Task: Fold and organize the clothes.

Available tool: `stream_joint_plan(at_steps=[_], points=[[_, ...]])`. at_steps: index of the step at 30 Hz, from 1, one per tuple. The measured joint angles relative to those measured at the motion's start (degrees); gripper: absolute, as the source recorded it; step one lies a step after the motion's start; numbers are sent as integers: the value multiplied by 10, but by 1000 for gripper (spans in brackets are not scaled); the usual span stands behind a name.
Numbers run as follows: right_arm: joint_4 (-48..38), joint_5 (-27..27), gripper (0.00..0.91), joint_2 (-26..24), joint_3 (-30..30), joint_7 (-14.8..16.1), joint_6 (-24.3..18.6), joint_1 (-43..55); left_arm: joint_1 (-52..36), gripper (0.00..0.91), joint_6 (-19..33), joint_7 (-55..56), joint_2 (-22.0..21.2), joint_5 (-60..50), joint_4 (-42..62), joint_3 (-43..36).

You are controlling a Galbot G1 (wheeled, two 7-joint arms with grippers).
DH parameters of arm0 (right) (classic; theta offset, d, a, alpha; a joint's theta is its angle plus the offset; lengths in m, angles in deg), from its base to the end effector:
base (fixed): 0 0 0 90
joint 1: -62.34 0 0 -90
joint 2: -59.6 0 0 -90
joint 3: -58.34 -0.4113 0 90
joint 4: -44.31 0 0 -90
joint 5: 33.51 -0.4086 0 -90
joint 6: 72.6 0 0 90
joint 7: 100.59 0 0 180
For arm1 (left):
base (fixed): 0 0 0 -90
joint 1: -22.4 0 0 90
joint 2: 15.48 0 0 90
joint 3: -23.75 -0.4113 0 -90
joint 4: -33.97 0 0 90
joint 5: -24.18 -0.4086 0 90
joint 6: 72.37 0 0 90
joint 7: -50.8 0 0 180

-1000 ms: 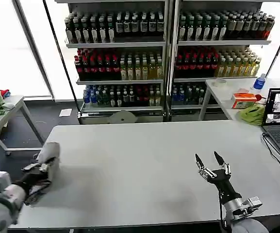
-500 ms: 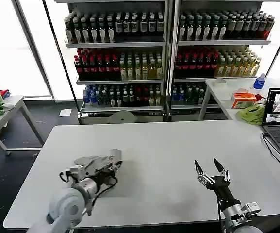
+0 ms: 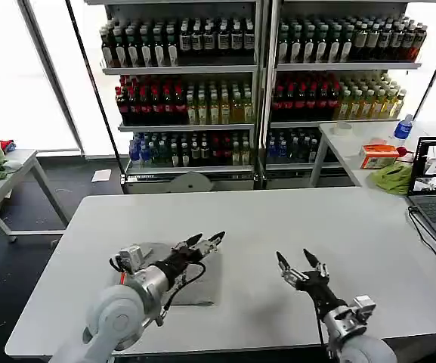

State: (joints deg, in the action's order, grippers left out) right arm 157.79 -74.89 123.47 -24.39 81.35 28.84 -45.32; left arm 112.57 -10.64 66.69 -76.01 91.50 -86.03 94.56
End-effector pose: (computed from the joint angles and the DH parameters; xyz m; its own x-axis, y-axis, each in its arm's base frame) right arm 0.2802 -0.0669 -0.3453 -0.9159 -0.3680 0.1603 -0.3005 0.8934 0.3340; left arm 0.3335 0.0006 -0.2384 -0.7908 0.5559 0.2560 0.3578 0.7593 -0.5435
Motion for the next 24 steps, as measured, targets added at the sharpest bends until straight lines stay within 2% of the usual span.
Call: stream_joint_plan(at_steps=[7, 12, 17, 24], points=[[-25, -108, 907, -23, 107, -41, 85, 99, 48, 907, 8, -31, 13, -28, -21, 95], [-48, -192, 907, -36, 186, -59, 132, 174, 80, 907, 11, -44, 12, -45, -37, 156], [-78, -260, 907, -34, 246, -64, 162, 234, 109, 907, 13, -54, 8, -56, -50, 200], [-114, -313, 907, -28, 281, -63, 174, 274, 151, 907, 11, -59, 4, -63, -67, 250]])
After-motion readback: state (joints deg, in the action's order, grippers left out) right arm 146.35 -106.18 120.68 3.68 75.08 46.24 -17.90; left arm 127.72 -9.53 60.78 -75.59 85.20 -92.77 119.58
